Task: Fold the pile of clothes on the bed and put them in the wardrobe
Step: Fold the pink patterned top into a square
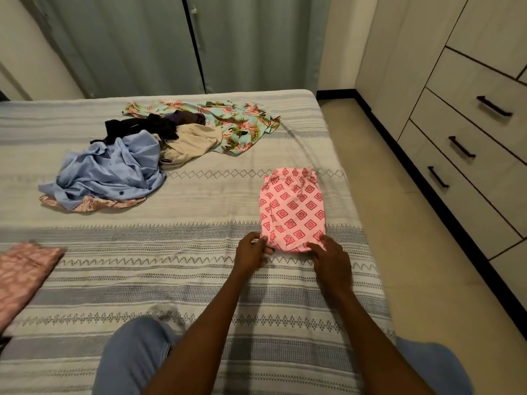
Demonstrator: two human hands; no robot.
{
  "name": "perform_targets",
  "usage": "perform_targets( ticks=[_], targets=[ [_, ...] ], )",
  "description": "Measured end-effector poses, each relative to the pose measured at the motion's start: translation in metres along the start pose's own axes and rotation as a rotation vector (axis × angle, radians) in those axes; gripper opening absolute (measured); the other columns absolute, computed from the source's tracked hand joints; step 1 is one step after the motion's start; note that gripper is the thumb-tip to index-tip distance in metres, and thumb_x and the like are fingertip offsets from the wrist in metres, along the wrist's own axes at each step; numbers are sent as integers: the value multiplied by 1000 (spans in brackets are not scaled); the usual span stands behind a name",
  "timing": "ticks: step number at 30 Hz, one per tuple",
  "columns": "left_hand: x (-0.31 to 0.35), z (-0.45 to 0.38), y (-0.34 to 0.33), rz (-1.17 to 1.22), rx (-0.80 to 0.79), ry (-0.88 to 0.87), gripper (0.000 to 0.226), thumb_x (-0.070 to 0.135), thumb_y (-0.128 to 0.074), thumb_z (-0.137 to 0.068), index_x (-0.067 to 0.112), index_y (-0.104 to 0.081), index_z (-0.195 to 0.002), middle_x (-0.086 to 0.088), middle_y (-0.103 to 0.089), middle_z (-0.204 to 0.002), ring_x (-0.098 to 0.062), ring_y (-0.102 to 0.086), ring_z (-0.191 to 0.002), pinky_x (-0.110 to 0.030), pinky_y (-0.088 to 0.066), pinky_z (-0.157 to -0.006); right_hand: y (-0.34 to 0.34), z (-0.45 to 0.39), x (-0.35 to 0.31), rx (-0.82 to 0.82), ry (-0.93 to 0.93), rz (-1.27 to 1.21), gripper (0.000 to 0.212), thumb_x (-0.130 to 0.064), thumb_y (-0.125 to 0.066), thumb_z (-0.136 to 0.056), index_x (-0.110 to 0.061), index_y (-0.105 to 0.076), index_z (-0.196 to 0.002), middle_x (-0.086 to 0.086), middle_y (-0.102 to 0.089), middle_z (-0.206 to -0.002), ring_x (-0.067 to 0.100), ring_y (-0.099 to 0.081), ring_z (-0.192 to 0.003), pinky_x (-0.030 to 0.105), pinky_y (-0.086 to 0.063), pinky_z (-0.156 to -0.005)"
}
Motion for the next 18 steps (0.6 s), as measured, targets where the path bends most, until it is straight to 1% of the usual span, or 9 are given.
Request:
perform_targets(
  ticks=[1, 3, 5, 8, 11, 13, 16, 18],
  targets=[
    [-1, -1, 3, 46, -13, 23, 18, 17, -54, -102, 1, -57, -106, -20, -72, -79, -22, -56, -48, -24, -41, -41, 0, -1, 3, 11, 8, 20, 39, -13, -72, -85, -30, -69, -120, 5, -58, -138, 28, -55, -121, 44, -51, -93],
    [-6, -2, 11, 76, -45, 44, 18, 15, -51, -103, -2, -54, -105, -20, -72, -79, -22, -54, -45, -24, -41, -39, 3, -1, 10, 43, 41, 47, 37, -15, -72, -87, -29, -67, -121, 5, -61, -135, 27, -59, -116, 41, -53, -88],
    [-14, -1, 19, 48, -86, 52, 20, 16, -50, -104, -3, -53, -105, -20, -73, -82, -22, -56, -45, -25, -44, -40, 6, 1, 15, 83, 103, 62, 31, -20, -73, -87, -26, -69, -118, 7, -64, -131, 29, -62, -110, 41, -54, -84],
    [-25, -1, 23, -14, -108, 49, 23, 18, -48, -105, -3, -56, -103, -19, -73, -83, -19, -57, -42, -25, -45, -38, 3, 7, 17, 121, 173, 80, 33, -17, -79, -82, -21, -73, -114, 10, -67, -125, 33, -65, -105, 43, -55, -83],
    [-28, 1, 25, -23, -74, 32, 27, 21, -50, -104, -2, -63, -97, -18, -74, -83, -18, -57, -41, -25, -47, -37, 0, 10, 17, 115, 165, 89, 37, -15, -82, -79, -20, -74, -115, 11, -69, -122, 34, -65, -107, 44, -55, -85],
    [-29, 3, 28, -10, -17, 26, 26, 19, -51, -104, -1, -66, -95, -19, -74, -82, -18, -57, -40, -25, -47, -37, 1, 10, 16, 124, 166, 84, 36, -15, -81, -81, -19, -74, -115, 11, -69, -122, 33, -64, -107, 44, -55, -85],
    [-28, 7, 31, 4, 65, 46, 28, 14, -50, -103, -5, -67, -93, -21, -72, -80, -19, -56, -40, -25, -48, -38, 3, 13, 16, 128, 163, 69, 34, -19, -78, -84, -19, -72, -118, 11, -69, -121, 31, -65, -104, 43, -57, -81],
    [-26, 10, 31, -61, 87, 47, 27, 12, -50, -102, -4, -67, -88, -19, -72, -76, -20, -56, -41, -26, -47, -38, 5, 14, 16, 128, 147, 58, 35, -19, -78, -85, -18, -72, -119, 11, -69, -120, 31, -66, -102, 42, -58, -78]
  ],
)
Point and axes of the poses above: each hand's wrist, its own z-axis away from the middle knuckle, its own y-axis out of the back of the hand, x = y × z, the point moved 2 cm from there along -z, towards the middle knuckle
